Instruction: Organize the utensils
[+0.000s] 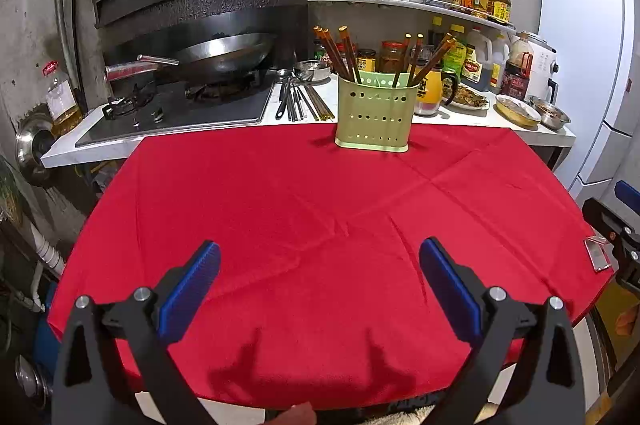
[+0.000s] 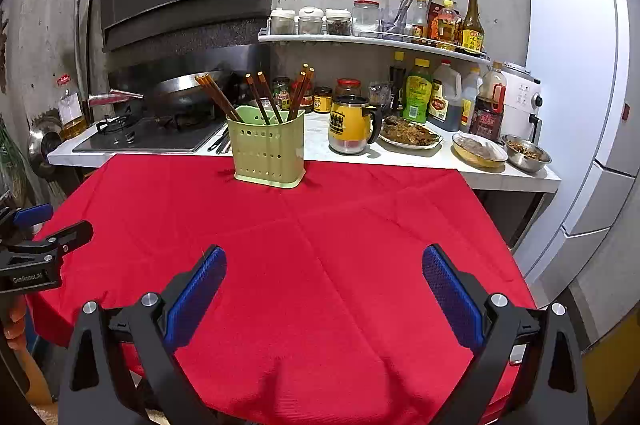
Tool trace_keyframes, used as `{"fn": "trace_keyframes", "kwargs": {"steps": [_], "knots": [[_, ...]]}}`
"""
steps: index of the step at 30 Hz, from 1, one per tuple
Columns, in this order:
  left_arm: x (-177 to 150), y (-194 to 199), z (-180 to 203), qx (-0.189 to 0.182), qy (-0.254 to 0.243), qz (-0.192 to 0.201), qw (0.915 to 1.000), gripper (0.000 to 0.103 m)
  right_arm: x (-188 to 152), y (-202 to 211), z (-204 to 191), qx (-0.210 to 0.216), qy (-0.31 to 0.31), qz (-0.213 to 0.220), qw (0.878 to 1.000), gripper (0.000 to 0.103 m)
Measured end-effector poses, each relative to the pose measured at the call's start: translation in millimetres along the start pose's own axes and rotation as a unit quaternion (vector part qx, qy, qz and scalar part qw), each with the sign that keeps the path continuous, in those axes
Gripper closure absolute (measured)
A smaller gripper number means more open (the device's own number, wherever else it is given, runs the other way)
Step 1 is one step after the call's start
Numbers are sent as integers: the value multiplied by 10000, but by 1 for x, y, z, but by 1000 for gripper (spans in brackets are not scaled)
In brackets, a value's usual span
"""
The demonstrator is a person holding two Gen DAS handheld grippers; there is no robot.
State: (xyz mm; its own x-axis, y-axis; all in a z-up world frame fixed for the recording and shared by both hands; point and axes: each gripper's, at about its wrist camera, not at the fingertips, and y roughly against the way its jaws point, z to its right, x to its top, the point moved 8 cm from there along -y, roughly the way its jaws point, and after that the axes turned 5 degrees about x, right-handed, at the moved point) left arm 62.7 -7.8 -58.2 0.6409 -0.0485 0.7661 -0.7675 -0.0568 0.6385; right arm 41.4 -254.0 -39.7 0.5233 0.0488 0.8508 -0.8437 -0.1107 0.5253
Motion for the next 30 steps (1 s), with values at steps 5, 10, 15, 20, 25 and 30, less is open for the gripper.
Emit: {"fn": "trace_keyframes", "kwargs": {"steps": [5, 10, 15, 20, 25, 30], "knots": [[1, -4, -1, 7, -7, -33, 10000, 6, -1, -2, 0, 9, -18, -29, 10000, 6], [1, -5, 0, 16, -25, -46, 10000, 6, -1, -3, 1, 22, -26, -37, 10000, 6], [2, -5, 0, 21, -27, -38, 10000, 6, 0, -3, 2, 22, -34, -31, 10000, 6], [3, -5, -1, 26, -31, -33, 10000, 6, 0, -3, 2, 23, -37, -32, 10000, 6], [3, -5, -1, 25, -45, -35, 10000, 6, -1, -3, 2, 30, -35, -42, 10000, 6], [3, -5, 0, 31, -38, -33, 10000, 6, 0, -4, 3, 33, -43, -37, 10000, 6]]}}
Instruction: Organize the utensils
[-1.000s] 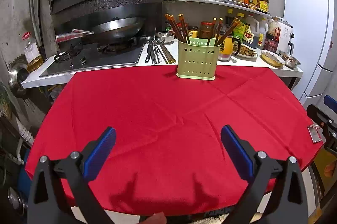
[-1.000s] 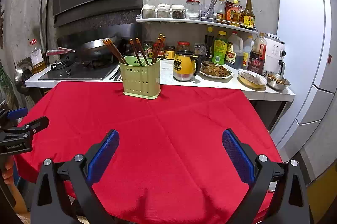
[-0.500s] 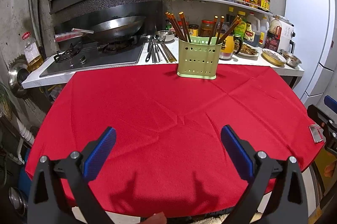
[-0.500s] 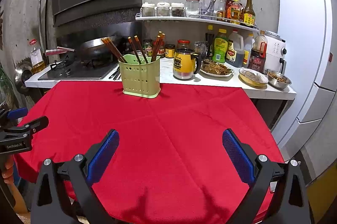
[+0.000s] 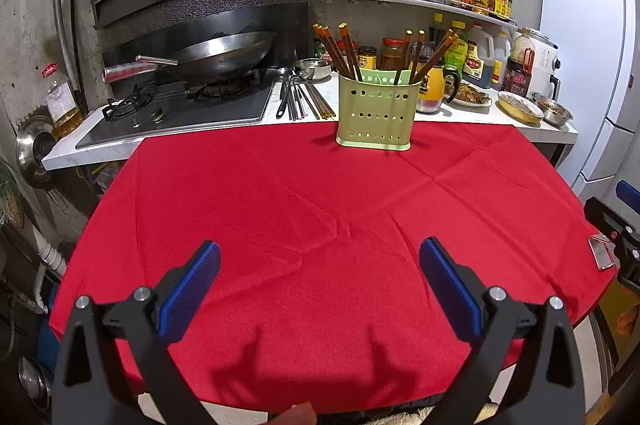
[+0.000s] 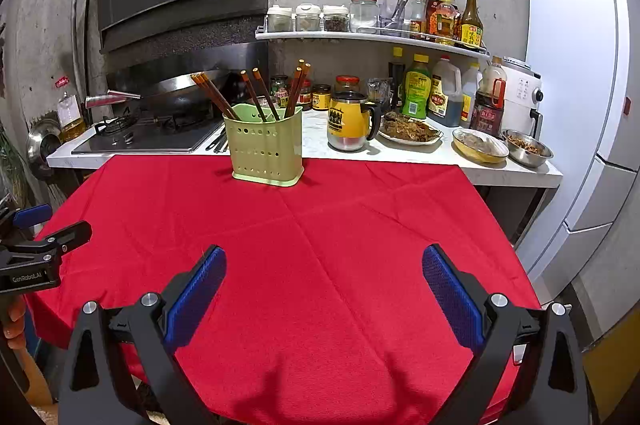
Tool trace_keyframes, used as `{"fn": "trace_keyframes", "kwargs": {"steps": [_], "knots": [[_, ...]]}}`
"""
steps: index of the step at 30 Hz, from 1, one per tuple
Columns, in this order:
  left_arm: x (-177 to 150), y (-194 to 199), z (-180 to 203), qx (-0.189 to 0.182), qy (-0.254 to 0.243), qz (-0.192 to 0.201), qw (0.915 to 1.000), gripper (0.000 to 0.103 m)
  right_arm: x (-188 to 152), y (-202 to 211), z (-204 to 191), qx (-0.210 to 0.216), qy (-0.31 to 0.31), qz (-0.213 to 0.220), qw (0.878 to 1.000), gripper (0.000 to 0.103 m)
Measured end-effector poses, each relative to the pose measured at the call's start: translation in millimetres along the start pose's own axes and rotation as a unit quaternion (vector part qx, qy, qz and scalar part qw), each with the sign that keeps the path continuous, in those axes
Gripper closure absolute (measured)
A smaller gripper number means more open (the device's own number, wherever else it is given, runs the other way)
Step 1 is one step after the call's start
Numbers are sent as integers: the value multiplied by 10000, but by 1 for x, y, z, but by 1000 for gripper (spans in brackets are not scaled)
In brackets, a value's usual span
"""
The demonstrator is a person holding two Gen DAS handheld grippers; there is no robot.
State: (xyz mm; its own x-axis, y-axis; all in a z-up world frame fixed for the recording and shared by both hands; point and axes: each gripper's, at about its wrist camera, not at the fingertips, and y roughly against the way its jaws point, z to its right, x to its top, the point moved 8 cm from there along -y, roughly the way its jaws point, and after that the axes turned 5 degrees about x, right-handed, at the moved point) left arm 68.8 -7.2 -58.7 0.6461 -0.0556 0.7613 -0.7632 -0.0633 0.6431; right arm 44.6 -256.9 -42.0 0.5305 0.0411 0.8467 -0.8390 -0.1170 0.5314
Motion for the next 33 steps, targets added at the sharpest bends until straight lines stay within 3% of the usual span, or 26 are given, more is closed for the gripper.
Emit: {"fn": "trace_keyframes", "kwargs": {"steps": [33], "knots": [[-1, -2, -7, 34, 12, -4, 10000, 6, 0, -4, -1, 31, 0, -17, 10000, 6]]}}
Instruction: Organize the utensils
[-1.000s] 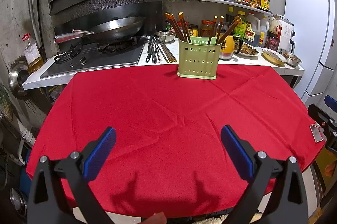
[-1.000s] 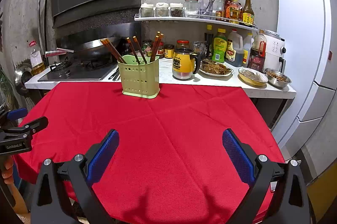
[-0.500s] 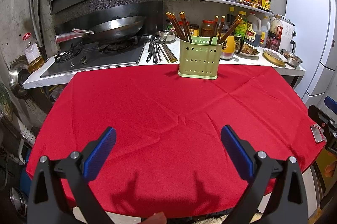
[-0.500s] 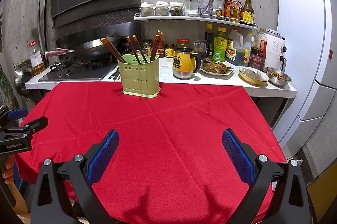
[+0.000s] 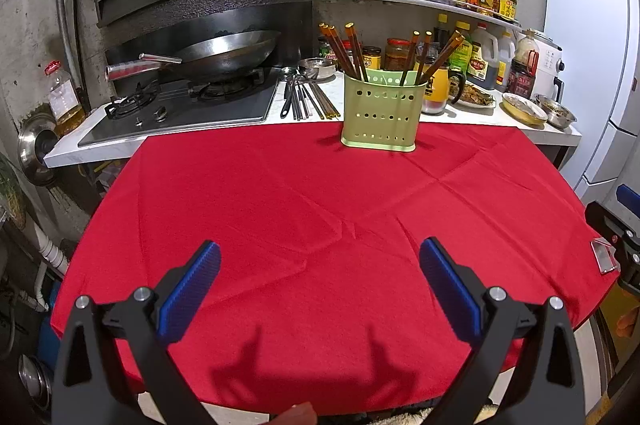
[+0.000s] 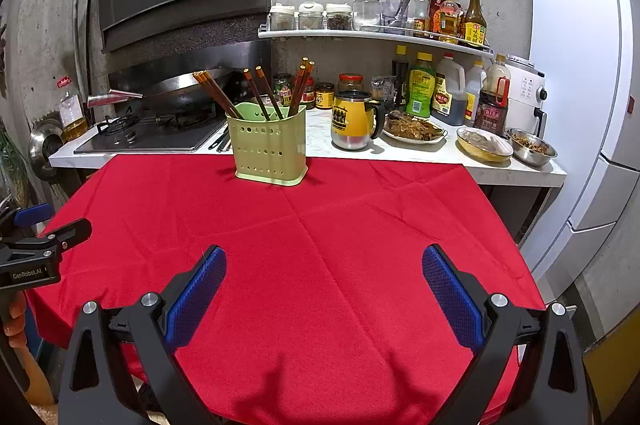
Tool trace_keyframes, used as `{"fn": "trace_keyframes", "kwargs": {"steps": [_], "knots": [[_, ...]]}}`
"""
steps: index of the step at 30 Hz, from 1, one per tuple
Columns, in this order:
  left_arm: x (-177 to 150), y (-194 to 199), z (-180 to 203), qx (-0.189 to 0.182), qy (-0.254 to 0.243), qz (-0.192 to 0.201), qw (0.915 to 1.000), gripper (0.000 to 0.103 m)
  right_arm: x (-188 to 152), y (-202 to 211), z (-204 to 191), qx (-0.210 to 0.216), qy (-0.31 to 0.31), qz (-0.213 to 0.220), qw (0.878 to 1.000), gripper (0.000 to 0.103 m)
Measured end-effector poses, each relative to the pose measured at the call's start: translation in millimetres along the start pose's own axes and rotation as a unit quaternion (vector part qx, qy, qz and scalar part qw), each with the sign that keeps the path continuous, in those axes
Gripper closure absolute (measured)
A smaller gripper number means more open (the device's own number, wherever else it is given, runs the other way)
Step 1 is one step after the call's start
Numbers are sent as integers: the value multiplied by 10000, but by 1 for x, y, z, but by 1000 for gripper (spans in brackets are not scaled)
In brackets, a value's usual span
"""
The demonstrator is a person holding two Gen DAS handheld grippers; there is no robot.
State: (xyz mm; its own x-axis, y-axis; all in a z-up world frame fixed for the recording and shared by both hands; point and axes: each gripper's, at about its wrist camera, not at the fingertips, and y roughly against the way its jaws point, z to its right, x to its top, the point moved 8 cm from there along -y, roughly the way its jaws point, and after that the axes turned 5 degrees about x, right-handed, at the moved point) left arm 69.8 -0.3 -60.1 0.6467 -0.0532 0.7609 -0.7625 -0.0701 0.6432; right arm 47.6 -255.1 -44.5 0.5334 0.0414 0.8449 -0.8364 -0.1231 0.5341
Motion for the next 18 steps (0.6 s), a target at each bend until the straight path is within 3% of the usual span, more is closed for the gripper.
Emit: {"fn": "trace_keyframes", "kwargs": {"steps": [18], "knots": [[4, 4, 11, -72, -216, 222, 9995, 6, -6, -9, 10, -79, -130, -99, 9998, 6]]}}
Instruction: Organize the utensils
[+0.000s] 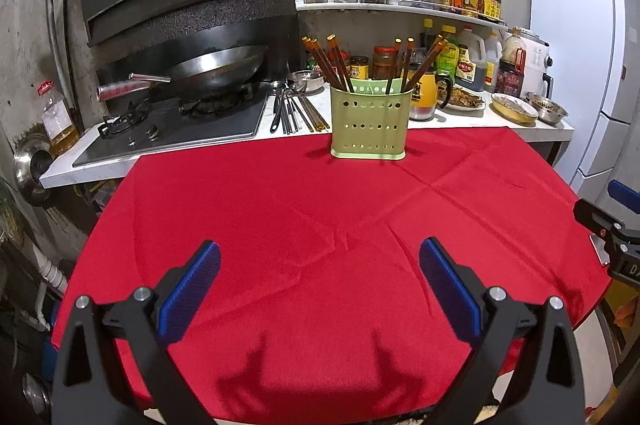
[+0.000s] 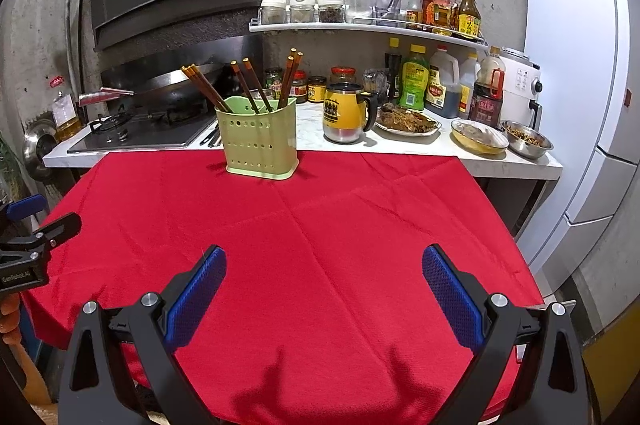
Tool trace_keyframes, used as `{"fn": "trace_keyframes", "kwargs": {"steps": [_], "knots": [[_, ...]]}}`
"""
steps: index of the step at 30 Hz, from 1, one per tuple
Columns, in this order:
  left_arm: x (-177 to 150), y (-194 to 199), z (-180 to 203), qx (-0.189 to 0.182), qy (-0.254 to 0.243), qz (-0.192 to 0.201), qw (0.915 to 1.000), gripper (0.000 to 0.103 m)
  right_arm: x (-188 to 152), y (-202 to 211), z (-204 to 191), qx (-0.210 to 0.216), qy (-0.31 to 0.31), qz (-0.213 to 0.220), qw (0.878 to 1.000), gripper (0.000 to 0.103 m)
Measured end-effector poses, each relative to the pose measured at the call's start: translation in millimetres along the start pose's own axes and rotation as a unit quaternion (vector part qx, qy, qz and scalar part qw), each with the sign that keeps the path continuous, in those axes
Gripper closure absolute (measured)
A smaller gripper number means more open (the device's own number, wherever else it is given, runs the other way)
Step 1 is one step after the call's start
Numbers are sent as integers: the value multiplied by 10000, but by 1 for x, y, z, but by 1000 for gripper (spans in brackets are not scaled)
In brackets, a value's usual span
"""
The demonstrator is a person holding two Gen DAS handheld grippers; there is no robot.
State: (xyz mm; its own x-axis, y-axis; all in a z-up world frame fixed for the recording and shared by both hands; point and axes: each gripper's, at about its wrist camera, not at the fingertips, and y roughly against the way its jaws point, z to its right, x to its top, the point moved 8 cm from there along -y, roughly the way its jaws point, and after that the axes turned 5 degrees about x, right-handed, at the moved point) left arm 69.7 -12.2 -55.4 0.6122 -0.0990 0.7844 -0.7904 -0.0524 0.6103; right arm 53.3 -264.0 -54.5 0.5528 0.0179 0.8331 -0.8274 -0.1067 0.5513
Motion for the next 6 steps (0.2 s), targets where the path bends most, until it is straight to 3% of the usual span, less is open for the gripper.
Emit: {"fn": "trace_keyframes", "kwargs": {"steps": [6], "knots": [[-1, -11, 0, 47, 19, -174, 9998, 6, 1, -6, 5, -44, -23, -39, 10000, 6]]}}
